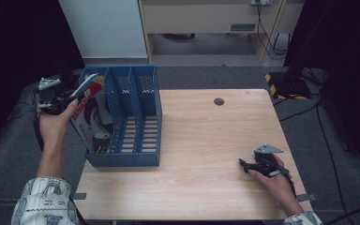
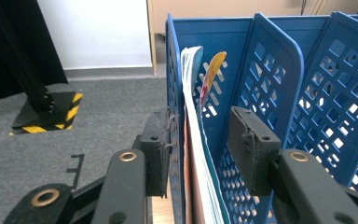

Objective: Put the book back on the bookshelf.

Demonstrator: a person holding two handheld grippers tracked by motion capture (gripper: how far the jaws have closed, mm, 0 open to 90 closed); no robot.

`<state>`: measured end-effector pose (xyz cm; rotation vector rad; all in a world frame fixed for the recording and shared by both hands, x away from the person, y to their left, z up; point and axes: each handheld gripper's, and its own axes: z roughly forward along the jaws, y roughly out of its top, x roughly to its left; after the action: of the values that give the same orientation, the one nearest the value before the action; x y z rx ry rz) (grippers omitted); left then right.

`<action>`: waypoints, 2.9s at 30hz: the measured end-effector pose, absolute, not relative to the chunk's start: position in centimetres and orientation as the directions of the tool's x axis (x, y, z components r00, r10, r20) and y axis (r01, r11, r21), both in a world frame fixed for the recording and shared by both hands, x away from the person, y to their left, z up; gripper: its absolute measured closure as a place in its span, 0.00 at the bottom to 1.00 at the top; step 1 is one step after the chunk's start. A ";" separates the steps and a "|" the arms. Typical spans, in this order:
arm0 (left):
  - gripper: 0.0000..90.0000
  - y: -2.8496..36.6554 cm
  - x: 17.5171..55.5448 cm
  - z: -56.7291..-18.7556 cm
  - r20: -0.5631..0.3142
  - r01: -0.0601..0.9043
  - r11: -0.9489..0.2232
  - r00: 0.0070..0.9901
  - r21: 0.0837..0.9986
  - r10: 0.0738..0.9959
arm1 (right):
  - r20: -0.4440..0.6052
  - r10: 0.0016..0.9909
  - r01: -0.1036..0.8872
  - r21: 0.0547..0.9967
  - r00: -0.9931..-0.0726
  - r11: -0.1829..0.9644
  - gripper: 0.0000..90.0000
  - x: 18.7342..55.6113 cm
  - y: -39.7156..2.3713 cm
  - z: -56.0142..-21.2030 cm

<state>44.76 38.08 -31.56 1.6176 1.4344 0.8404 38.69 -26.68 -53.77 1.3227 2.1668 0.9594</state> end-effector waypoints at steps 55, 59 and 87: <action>0.96 38.0 44.4 -32.1 -0.027 0.384 -0.016 0.108 0.923 0.994 | -0.002 0.890 0.596 0.741 -0.457 0.308 0.26 38.7 -26.7 -53.8; 0.96 38.0 44.5 -32.4 -0.025 0.396 -0.021 0.111 0.918 0.994 | -0.002 0.890 0.596 0.741 -0.457 0.308 0.26 38.7 -26.7 -53.8; 0.44 36.9 43.0 -31.6 0.038 0.310 -0.090 0.169 0.946 0.985 | -0.005 0.890 0.594 0.743 -0.455 0.308 0.26 38.7 -26.7 -53.8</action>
<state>42.99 36.89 -31.58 1.5645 1.2822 0.9640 38.68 -26.66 -53.79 1.3202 2.1638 0.9589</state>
